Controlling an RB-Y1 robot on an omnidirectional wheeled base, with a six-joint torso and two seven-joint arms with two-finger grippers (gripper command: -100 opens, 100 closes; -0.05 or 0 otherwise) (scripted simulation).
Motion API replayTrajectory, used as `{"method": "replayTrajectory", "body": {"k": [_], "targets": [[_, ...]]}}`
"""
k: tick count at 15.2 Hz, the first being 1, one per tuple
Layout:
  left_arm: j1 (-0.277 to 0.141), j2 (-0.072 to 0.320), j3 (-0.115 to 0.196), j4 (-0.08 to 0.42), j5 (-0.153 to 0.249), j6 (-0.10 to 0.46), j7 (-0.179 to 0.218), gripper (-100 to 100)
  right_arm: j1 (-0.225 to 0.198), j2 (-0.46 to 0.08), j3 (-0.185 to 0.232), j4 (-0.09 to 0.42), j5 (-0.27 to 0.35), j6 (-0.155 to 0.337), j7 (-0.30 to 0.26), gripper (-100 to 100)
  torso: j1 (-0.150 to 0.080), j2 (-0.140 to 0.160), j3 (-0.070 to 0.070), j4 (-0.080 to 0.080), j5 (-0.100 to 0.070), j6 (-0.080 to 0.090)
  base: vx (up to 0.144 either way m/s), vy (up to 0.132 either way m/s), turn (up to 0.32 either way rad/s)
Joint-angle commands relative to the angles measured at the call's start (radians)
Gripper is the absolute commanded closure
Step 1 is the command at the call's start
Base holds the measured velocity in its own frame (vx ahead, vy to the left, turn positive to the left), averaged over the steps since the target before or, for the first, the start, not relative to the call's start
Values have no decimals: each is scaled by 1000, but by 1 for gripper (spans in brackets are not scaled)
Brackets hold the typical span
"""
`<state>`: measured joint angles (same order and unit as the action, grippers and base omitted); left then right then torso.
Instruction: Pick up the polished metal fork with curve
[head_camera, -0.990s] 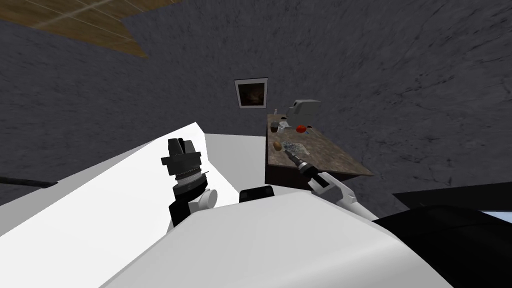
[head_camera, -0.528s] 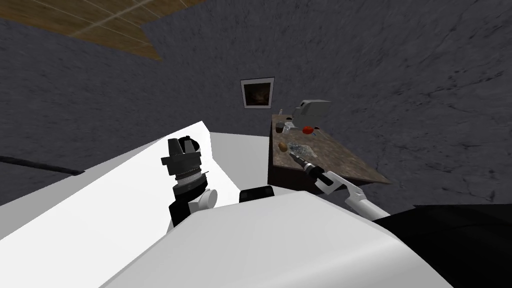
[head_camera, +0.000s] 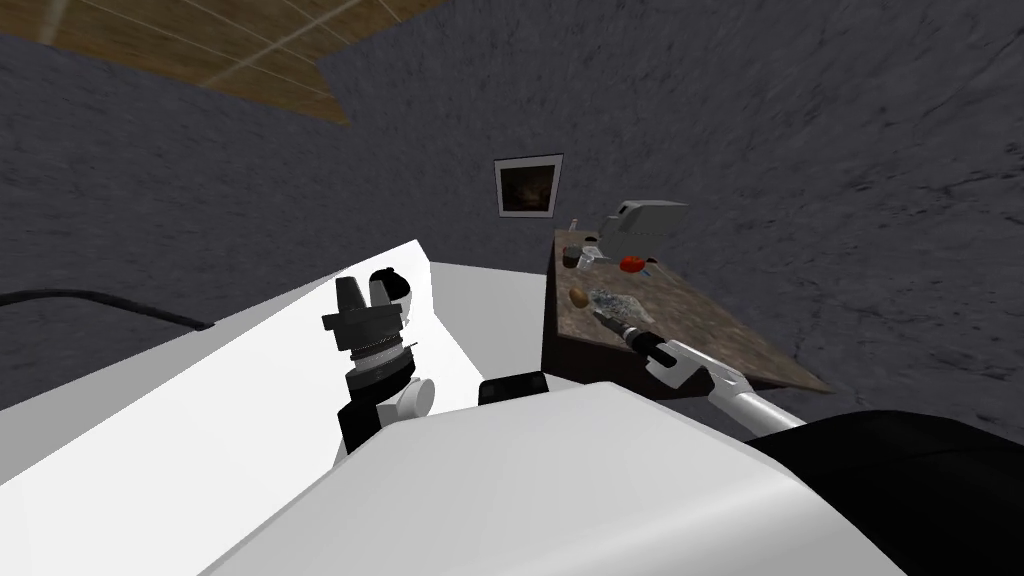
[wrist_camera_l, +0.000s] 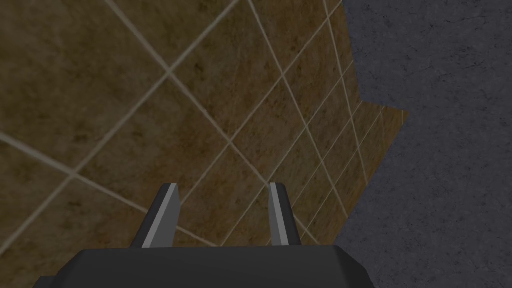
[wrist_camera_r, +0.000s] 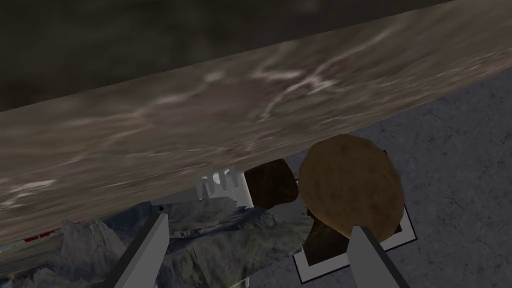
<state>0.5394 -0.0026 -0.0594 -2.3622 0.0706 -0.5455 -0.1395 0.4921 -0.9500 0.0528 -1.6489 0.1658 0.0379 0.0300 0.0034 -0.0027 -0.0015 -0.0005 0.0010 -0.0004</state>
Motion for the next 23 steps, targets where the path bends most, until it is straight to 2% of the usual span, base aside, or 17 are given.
{"method": "replayTrajectory", "body": {"k": [1, 3, 4, 11, 12, 13, 15, 16, 17, 21, 23], "targets": [[0, 0, 0, 0, 0, 0, 0, 0, -1, -30, 2, 26, 4, 37, 2, -100, 0, 0, 0, 0, 0, 0, 51, 42, 92], [0, 0, 0, 0, 0, 0, 0, 0, -4, -65, 6, 65, 9, 71, 4, -100, 0, -1, -1, 0, 0, 0, 65, 45, 142], [0, 0, 0, 0, 0, 0, 0, 0, -4, -65, 6, 65, 9, 71, 4, -100, 0, -2, -1, 0, 0, 0, 59, 41, 116], [0, 0, 0, 0, 0, 0, 0, 0, -10, -136, 33, 159, 18, 153, 8, -100, -1, -4, -2, 0, 2, -1, 80, 27, 131], [0, 0, 0, 0, 0, 0, 0, 0, -12, -129, 27, 146, 16, 138, 7, -100, -2, -6, -2, 0, 2, -2, 84, -13, 69], [0, 0, 0, 0, 0, 0, 0, 0, -30, -107, 28, 177, 24, 133, 16, -100, -2, -5, -2, 0, 2, -1, 34, -24, 57], [0, 0, 0, 0, 0, 0, 0, 0, -44, -87, 27, 200, 30, 125, 23, -100, -3, -1, 0, 1, 1, -1, 15, -47, 75], [0, 0, 0, 0, 0, 0, 0, 0, -37, -99, 29, 187, 26, 131, 18, -100, -4, 0, 1, 2, 1, -1, 5, -33, 32], [0, 0, 0, 0, 0, 0, 0, 0, -39, -97, 29, 191, 27, 128, 19, 100, -4, 1, 1, 2, 1, -1, 4, -12, 4], [0, 0, 0, 0, 0, 0, 0, 0, -39, -98, 27, 190, 27, 128, 19, 100, -4, 1, 0, 1, -1, -2, 1, -3, -3], [0, 0, 0, 0, 0, 0, 0, 0, -12, -131, 29, 148, 15, 143, 7, 100, -4, 0, 0, 0, -1, -2, -16, 37, -90]]}}
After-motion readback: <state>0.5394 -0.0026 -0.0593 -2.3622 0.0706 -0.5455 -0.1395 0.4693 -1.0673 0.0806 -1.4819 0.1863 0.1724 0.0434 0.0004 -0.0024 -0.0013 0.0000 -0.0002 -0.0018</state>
